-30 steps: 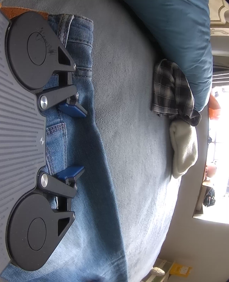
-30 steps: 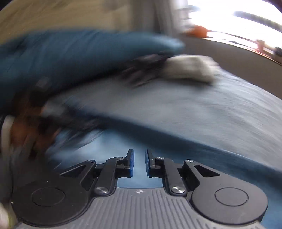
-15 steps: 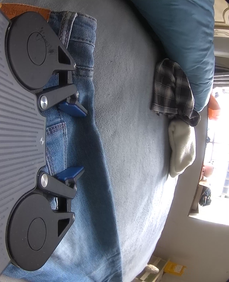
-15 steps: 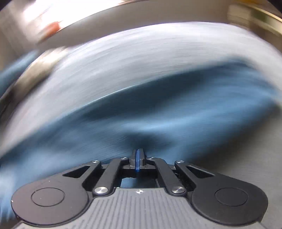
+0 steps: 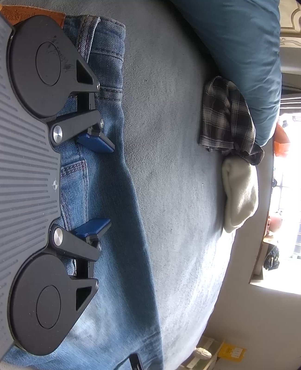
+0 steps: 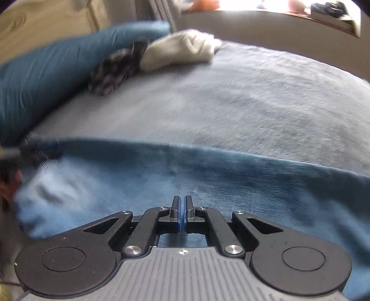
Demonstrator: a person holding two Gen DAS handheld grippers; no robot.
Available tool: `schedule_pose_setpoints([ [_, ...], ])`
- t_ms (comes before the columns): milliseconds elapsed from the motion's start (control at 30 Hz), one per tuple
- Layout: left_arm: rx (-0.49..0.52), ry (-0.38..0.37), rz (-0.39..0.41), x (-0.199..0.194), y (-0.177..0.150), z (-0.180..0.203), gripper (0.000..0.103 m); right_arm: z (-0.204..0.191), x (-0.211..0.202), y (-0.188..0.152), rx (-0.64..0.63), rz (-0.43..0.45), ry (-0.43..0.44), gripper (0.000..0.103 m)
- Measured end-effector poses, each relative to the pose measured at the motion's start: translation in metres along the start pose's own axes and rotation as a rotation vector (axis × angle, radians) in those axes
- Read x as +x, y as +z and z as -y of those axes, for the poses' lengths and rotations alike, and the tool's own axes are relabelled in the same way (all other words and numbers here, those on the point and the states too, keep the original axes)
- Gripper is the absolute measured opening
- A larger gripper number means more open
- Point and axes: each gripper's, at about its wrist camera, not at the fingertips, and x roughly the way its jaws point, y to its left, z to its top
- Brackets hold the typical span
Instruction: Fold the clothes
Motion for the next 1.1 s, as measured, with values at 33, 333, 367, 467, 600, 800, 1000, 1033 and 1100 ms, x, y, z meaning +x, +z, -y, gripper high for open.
schedule_pose_setpoints([
  [33, 0.001, 0.000, -0.001, 0.000, 0.000, 0.000, 0.063, 0.007, 0.001, -0.001, -0.006, -0.003, -0.018, 0.000],
  [333, 0.014, 0.007, -0.001, 0.000, -0.001, 0.002, 0.063, 0.222, -0.081, -0.059, 0.601, 0.222, -0.593, 0.000],
  [367, 0.015, 0.008, -0.003, 0.000, 0.000, 0.002, 0.064, 0.232, -0.091, -0.065, 0.668, 0.247, -0.651, 0.000],
  [467, 0.019, 0.012, -0.005, 0.000, 0.000, 0.003, 0.064, 0.234, -0.106, -0.071, 0.708, 0.324, -0.551, 0.000],
  [600, 0.019, 0.009, -0.002, 0.000, -0.001, 0.003, 0.064, 0.210, -0.085, -0.054, 0.577, 0.273, -0.319, 0.000],
  [800, 0.018, 0.006, 0.003, 0.000, -0.001, 0.002, 0.064, 0.246, -0.061, -0.046, 0.688, 0.304, -0.289, 0.000],
  [1000, 0.018, 0.004, 0.003, 0.000, 0.000, 0.002, 0.064, 0.298, -0.103, -0.051, 0.955, 0.440, -0.660, 0.000],
  [1033, 0.017, 0.003, 0.004, 0.000, 0.000, 0.002, 0.064, 0.296, -0.109, -0.047, 0.944, 0.439, -0.734, 0.003],
  [1100, 0.016, 0.003, 0.008, 0.000, -0.001, 0.002, 0.064, 0.295, -0.129, -0.056, 1.011, 0.495, -0.760, 0.012],
])
